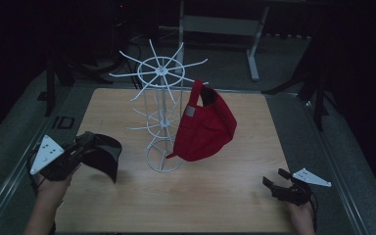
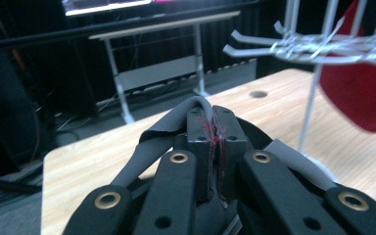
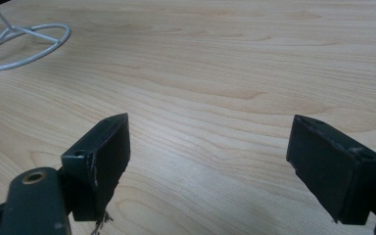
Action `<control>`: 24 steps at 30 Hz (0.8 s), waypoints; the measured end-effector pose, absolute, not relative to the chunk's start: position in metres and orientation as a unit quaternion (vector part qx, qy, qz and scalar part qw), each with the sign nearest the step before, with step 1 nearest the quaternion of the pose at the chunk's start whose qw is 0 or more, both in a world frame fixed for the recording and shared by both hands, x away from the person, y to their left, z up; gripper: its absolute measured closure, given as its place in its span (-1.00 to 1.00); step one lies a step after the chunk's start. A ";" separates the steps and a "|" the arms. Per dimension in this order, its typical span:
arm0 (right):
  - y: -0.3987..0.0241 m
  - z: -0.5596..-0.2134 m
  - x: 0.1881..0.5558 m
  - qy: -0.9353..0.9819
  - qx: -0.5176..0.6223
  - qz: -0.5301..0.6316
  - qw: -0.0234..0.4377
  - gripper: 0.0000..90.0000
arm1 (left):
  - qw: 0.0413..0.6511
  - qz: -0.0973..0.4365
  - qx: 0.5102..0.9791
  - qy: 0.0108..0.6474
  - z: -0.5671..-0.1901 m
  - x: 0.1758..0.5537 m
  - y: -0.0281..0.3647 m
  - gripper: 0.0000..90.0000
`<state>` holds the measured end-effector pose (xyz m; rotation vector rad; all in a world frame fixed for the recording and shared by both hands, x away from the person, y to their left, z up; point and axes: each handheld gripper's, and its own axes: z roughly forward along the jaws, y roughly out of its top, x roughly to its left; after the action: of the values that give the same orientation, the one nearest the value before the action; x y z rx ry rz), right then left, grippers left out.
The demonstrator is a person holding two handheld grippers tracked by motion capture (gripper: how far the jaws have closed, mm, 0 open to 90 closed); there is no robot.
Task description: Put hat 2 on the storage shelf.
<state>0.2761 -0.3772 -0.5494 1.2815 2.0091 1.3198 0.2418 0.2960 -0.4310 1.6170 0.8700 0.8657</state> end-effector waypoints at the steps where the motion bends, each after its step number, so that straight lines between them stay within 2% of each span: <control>1: -0.377 -0.549 0.276 0.722 0.460 0.474 0.207 -0.64 | 0.532 0.357 0.679 0.359 -0.427 0.240 0.297 0.96; 9: -0.376 -0.549 0.276 0.724 0.458 0.473 0.205 -0.64 | 0.551 0.368 0.677 0.321 -0.403 0.224 0.295 0.96; 24: -0.377 -0.549 0.276 0.725 0.459 0.472 0.202 -0.63 | 0.578 0.382 0.679 0.243 -0.334 0.211 0.269 0.96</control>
<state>0.2755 -0.3767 -0.5494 1.2820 2.0256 1.3178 0.2112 0.2694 -0.3339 1.5887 0.5686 0.8936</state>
